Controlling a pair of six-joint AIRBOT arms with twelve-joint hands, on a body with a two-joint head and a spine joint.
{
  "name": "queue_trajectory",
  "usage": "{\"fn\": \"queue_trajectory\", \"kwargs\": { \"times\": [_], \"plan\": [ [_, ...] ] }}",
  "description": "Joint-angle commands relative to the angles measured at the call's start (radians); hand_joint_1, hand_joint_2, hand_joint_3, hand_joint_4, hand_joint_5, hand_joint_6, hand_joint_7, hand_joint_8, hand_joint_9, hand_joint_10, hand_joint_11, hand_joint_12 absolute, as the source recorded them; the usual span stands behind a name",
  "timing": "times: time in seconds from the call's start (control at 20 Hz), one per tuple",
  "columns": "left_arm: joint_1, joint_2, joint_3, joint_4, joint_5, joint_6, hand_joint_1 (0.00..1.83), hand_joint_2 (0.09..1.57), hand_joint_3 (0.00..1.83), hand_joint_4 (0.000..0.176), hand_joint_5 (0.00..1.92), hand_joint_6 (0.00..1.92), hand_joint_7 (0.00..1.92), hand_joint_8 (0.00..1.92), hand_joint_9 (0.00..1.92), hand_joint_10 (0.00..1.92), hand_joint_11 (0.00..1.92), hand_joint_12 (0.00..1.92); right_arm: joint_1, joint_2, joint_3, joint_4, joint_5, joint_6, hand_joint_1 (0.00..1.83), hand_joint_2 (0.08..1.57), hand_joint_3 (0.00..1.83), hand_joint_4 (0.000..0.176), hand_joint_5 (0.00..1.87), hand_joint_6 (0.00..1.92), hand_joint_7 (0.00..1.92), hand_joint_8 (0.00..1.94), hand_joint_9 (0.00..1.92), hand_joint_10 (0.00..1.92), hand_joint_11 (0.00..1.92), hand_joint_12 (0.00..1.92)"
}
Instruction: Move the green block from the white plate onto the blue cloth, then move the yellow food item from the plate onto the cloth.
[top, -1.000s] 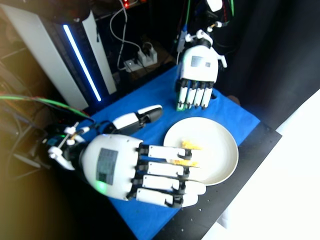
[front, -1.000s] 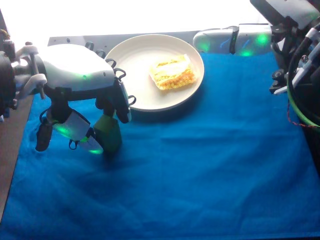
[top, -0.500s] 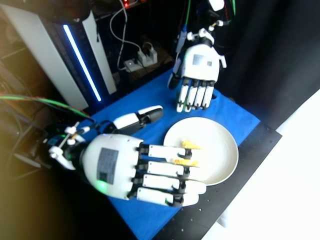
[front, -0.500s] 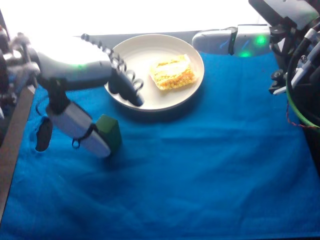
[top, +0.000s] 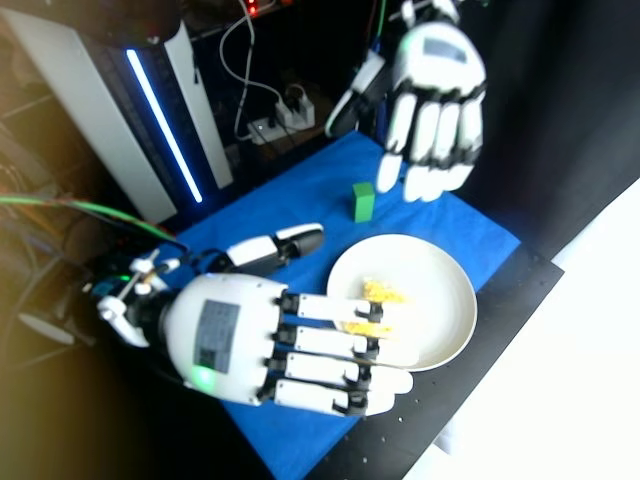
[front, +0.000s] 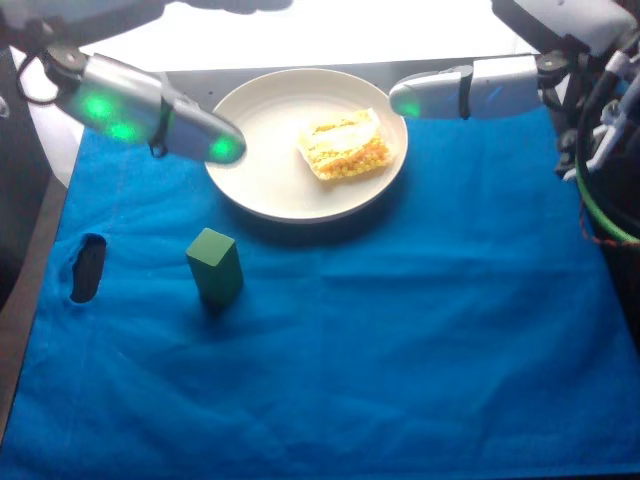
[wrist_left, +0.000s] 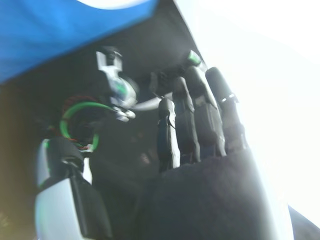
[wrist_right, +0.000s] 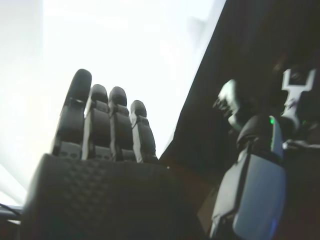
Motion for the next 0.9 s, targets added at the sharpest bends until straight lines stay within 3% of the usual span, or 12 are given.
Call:
{"fn": "queue_trajectory", "kwargs": {
  "times": [0.0, 0.05, 0.1, 0.15, 0.2, 0.3, 0.35, 0.45, 0.6, 0.65, 0.7, 0.85],
  "plan": [
    [-0.019, -0.007, 0.015, -0.065, -0.039, 0.023, 0.42, 0.84, 0.0, 0.069, 0.12, 0.0, 0.23, 0.0, 0.28, 0.0, 0.21, 0.26, 0.024, -0.001, 0.012, 0.003, 0.094, 0.005, 0.55, 0.72, 0.0, 0.051, 0.14, 0.0, 0.03, 0.0, 0.0, 0.0, 0.0, 0.05],
    [-0.022, -0.011, 0.029, -0.08, -0.017, 0.032, 0.51, 0.77, 0.0, 0.1, 0.13, 0.0, 0.21, 0.0, 0.22, 0.0, 0.19, 0.16, 0.049, -0.006, 0.035, -0.05, 0.065, 0.005, 0.48, 0.74, 0.0, 0.059, 0.13, 0.0, 0.1, 0.01, 0.03, 0.0, 0.03, 0.03],
    [-0.023, -0.018, 0.045, -0.093, 0.007, 0.039, 0.47, 0.76, 0.01, 0.121, 0.08, 0.0, 0.15, 0.0, 0.15, 0.0, 0.14, 0.12, 0.071, -0.014, 0.051, -0.094, 0.045, 0.005, 0.48, 0.74, 0.0, 0.053, 0.14, 0.0, 0.18, 0.01, 0.13, 0.01, 0.0, 0.31],
    [-0.023, -0.031, 0.069, -0.104, 0.032, 0.041, 0.49, 0.77, 0.01, 0.123, 0.05, 0.0, 0.12, 0.0, 0.12, 0.0, 0.1, 0.09, 0.105, -0.018, 0.065, -0.157, 0.004, 0.005, 0.5, 0.73, 0.0, 0.071, 0.14, 0.0, 0.2, 0.01, 0.13, 0.0, 0.0, 0.37],
    [-0.023, -0.043, 0.09, -0.114, 0.054, 0.041, 0.46, 0.79, 0.01, 0.132, 0.01, 0.0, 0.09, 0.0, 0.1, 0.0, 0.08, 0.08, 0.135, -0.018, 0.069, -0.209, -0.029, 0.005, 0.49, 0.74, 0.0, 0.053, 0.1, 0.0, 0.2, 0.0, 0.14, 0.0, 0.0, 0.51],
    [-0.023, -0.061, 0.125, -0.143, 0.088, 0.049, 0.52, 0.78, 0.0, 0.157, 0.0, 0.0, 0.06, 0.0, 0.06, 0.0, 0.07, 0.07, 0.168, -0.032, 0.086, -0.29, -0.07, 0.005, 0.49, 0.75, 0.0, 0.05, 0.14, 0.0, 0.25, 0.01, 0.21, 0.01, 0.0, 0.67],
    [-0.023, -0.069, 0.141, -0.167, 0.109, 0.066, 0.53, 0.71, 0.0, 0.172, 0.0, 0.0, 0.08, 0.01, 0.06, 0.0, 0.05, 0.06, 0.17, -0.053, 0.107, -0.334, -0.075, 0.005, 0.55, 0.74, 0.0, 0.033, 0.19, 0.01, 0.23, 0.0, 0.18, 0.01, 0.0, 0.59],
    [-0.023, -0.093, 0.177, -0.199, 0.138, 0.08, 0.56, 0.71, 0.0, 0.176, 0.0, 0.0, 0.07, 0.0, 0.02, 0.0, 0.0, 0.02, 0.17, -0.097, 0.174, -0.428, -0.09, 0.005, 0.56, 0.69, 0.0, 0.091, 0.19, 0.0, 0.1, 0.01, 0.02, 0.0, 0.0, 0.19],
    [-0.029, -0.113, 0.203, -0.2, 0.166, 0.08, 0.61, 0.72, 0.0, 0.176, 0.0, 0.0, 0.02, 0.0, 0.0, 0.0, 0.0, 0.0, 0.186, -0.108, 0.189, -0.513, -0.134, 0.005, 0.59, 0.81, 0.0, 0.059, 0.24, 0.0, 0.22, 0.0, 0.1, 0.0, 0.0, 0.32],
    [-0.03, -0.114, 0.206, -0.2, 0.176, 0.08, 0.62, 0.74, 0.01, 0.176, 0.0, 0.0, 0.03, 0.01, 0.0, 0.0, 0.0, 0.0, 0.188, -0.115, 0.196, -0.528, -0.142, 0.005, 0.6, 0.8, 0.0, 0.07, 0.28, 0.01, 0.18, 0.0, 0.08, 0.0, 0.0, 0.31],
    [-0.031, -0.113, 0.207, -0.198, 0.184, 0.081, 0.61, 0.74, 0.01, 0.176, 0.0, 0.0, 0.04, 0.01, 0.0, 0.0, 0.0, 0.0, 0.191, -0.12, 0.201, -0.549, -0.147, 0.005, 0.64, 0.82, 0.0, 0.06, 0.29, 0.01, 0.15, 0.0, 0.06, 0.0, 0.0, 0.31],
    [-0.032, -0.114, 0.209, -0.195, 0.19, 0.081, 0.59, 0.75, 0.01, 0.176, 0.0, 0.0, 0.03, 0.0, 0.0, 0.0, 0.0, 0.0, 0.203, -0.142, 0.221, -0.631, -0.165, 0.005, 0.62, 0.91, 0.0, 0.052, 0.27, 0.0, 0.25, 0.0, 0.19, 0.01, 0.0, 0.74]
  ]
}}
